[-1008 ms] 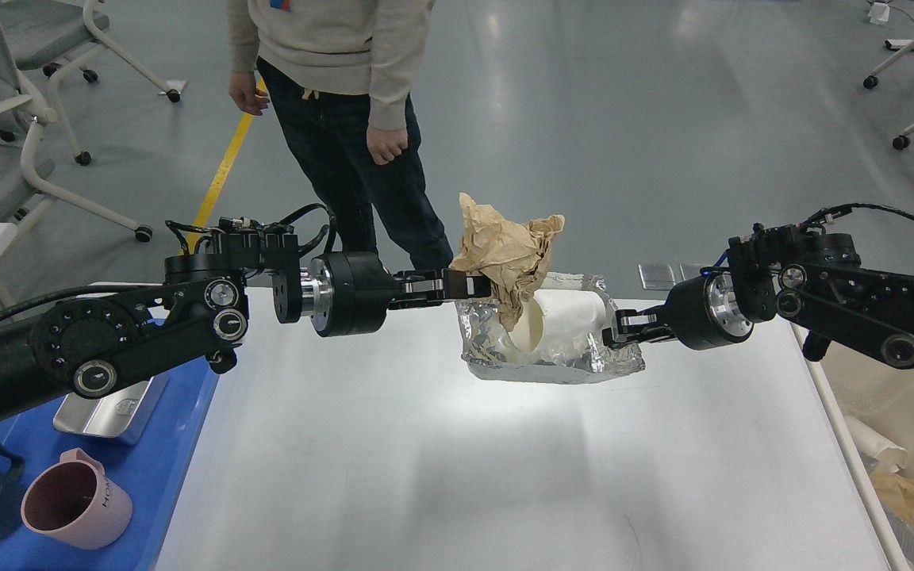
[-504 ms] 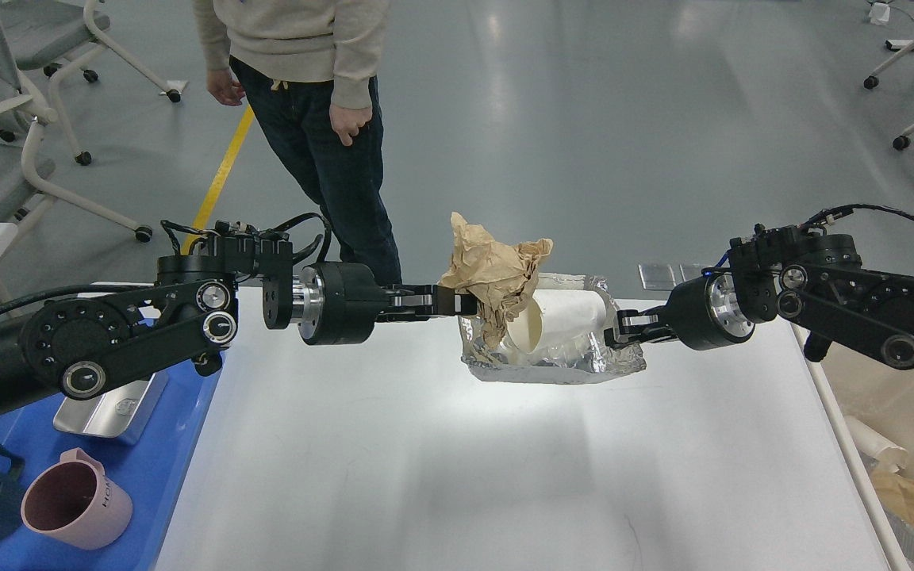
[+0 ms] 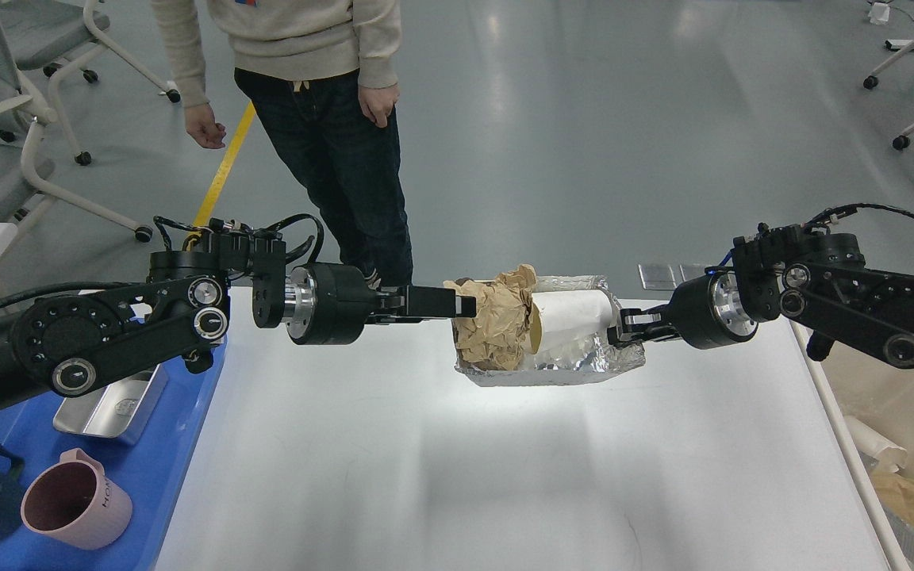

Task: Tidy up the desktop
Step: 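Raise the left gripper away from the foil bundle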

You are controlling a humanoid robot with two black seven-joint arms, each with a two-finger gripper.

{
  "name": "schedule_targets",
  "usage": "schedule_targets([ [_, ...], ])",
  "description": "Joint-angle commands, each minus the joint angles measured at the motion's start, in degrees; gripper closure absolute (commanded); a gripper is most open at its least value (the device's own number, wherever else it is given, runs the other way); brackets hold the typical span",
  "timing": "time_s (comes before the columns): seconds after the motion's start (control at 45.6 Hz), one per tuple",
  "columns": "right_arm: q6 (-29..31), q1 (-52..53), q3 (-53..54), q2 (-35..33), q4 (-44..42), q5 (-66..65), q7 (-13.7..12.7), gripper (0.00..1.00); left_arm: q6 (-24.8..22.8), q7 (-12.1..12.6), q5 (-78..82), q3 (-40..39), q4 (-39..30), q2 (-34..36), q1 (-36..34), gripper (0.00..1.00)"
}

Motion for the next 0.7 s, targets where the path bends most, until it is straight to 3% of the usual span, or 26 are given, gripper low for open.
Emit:
schedule_targets([
  [0.0,0.0,-0.2,0.0,0.0,-0.4,0.1,0.0,1.00,-0.1,-0.3,-1.9,-1.4,-0.3,0.4,-0.2,0.11],
  [0.241,0.1,-0.5,0.1,-0.5,-0.3,0.3,0.1,1.00,0.1,-0.7,-6.8,-8.2,-0.3,3.3,-0.1,0.09],
  [0.46,-0.1,-1.2,0.3,-2.1,-0.3,0.4,0.2,1.00,0.6,-1.7,-7.1,-9.4,-0.4,10.9,1.5,0.09],
  [0.548,-0.2,-1.9,0.8,-2.9,-0.3,0.4,0.3,1.00,1.1,-4.2,-11.9,-14.4,-0.4,13.0,4.0,0.09],
  [0.679,-0.6,-2.4,1.5,-4.5,-0.4,1.5,0.4,1.00,4.0,-4.5,-20.9,-23.5,-0.4,13.1,11.0,0.09],
])
